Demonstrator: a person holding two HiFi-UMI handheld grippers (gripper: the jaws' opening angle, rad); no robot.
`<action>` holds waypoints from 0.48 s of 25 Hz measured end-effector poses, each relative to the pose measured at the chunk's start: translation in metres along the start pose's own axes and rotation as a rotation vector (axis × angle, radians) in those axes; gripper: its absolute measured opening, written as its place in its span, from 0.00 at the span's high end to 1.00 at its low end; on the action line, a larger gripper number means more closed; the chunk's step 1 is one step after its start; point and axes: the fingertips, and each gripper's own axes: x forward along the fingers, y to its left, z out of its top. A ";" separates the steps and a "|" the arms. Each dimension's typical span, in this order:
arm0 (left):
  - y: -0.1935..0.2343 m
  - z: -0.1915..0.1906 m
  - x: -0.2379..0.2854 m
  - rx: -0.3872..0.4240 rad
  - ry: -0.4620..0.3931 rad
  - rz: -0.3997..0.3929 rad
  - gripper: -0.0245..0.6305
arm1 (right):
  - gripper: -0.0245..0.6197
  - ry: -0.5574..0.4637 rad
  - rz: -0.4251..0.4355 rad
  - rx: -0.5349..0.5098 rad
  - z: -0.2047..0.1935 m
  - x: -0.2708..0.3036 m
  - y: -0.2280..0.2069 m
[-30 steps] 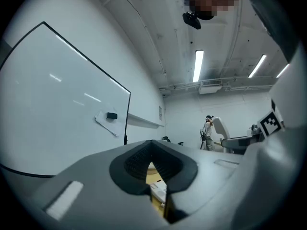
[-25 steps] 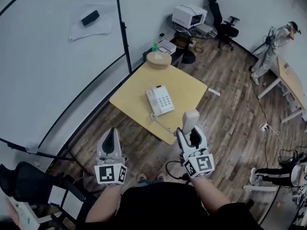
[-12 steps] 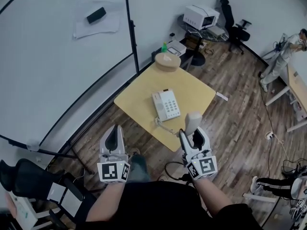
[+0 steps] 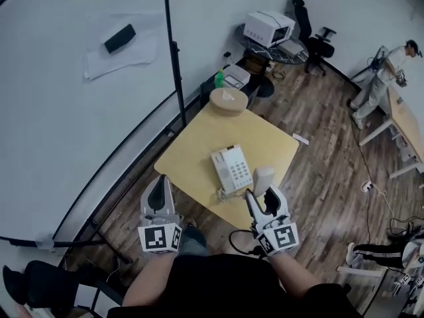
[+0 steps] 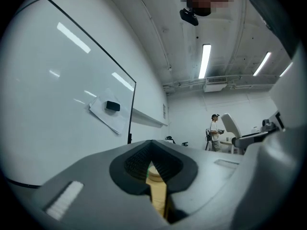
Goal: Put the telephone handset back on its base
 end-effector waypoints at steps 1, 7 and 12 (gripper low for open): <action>0.006 -0.001 0.011 -0.003 0.001 -0.012 0.96 | 0.62 0.006 -0.007 -0.005 0.000 0.009 0.000; 0.037 -0.002 0.070 -0.021 0.002 -0.091 0.96 | 0.62 0.033 -0.058 -0.023 0.001 0.058 -0.001; 0.052 -0.009 0.103 -0.038 0.007 -0.142 0.96 | 0.62 0.050 -0.089 -0.028 -0.004 0.082 0.000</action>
